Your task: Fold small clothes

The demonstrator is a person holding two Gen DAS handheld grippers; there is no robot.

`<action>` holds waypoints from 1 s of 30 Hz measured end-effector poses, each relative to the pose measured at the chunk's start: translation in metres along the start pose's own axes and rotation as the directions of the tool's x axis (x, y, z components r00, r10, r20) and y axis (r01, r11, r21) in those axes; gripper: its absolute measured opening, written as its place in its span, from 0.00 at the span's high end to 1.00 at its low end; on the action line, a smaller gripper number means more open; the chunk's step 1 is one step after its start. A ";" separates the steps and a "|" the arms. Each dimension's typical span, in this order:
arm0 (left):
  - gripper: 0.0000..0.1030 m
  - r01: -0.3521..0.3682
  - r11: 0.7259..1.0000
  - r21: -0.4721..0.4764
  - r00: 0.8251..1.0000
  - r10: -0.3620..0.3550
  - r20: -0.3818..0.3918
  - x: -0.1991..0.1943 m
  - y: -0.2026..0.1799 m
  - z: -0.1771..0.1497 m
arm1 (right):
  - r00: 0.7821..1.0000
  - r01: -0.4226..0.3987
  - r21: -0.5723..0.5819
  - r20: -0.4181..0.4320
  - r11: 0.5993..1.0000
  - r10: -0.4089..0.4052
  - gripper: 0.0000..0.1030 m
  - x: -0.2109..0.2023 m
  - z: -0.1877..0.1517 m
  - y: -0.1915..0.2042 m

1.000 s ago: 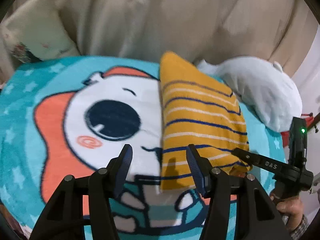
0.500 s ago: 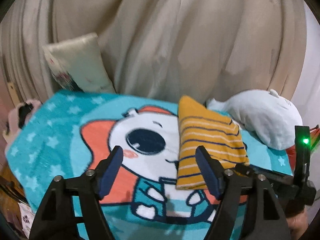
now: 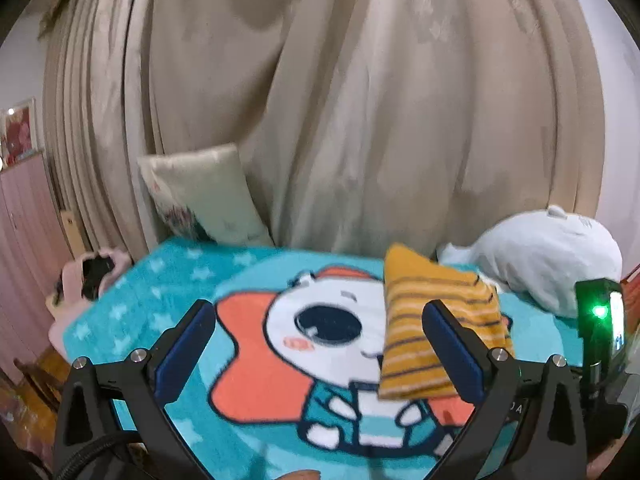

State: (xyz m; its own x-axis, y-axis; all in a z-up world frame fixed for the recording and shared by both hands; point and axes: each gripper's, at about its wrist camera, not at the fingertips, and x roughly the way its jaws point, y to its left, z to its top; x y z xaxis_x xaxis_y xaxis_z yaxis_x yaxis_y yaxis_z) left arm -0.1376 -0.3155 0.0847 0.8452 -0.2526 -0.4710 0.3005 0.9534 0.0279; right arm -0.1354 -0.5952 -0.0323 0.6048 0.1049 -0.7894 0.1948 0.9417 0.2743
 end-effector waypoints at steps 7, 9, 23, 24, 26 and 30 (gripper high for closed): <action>0.00 0.050 0.998 -0.023 0.982 -0.053 -0.182 0.029 -0.007 -0.019 | 0.996 0.086 -0.040 0.005 0.996 -0.085 0.40 -0.002 -0.008 -0.002; 0.00 0.067 0.997 -0.030 0.972 -0.072 -0.224 0.037 -0.009 -0.024 | 0.994 0.107 -0.044 -0.006 0.993 -0.107 0.40 0.001 -0.010 -0.005; 0.00 0.097 0.995 -0.022 0.924 -0.098 -0.370 0.068 -0.021 -0.044 | 0.988 0.130 -0.084 -0.072 0.988 -0.136 0.40 0.024 -0.016 0.003; 0.00 0.097 0.995 -0.021 0.922 -0.098 -0.374 0.069 -0.022 -0.045 | 0.988 0.133 -0.086 -0.073 0.987 -0.139 0.40 0.024 -0.017 0.004; 0.00 0.102 0.995 -0.024 0.917 -0.103 -0.385 0.073 -0.022 -0.046 | 0.986 0.146 -0.094 -0.068 0.985 -0.153 0.39 0.025 -0.017 0.006; 0.00 0.109 0.994 -0.031 0.906 -0.112 -0.409 0.079 -0.023 -0.050 | 0.983 0.160 -0.120 -0.067 0.980 -0.169 0.39 0.029 -0.020 0.010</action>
State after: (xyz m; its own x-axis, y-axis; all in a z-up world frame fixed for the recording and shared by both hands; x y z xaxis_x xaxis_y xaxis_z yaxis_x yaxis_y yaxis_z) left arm -0.0997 -0.3496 0.0025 0.5510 -0.2684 -0.7902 0.3774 0.9247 -0.0509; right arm -0.1312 -0.5762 -0.0630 0.5100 -0.0343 -0.8595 0.1950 0.9778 0.0767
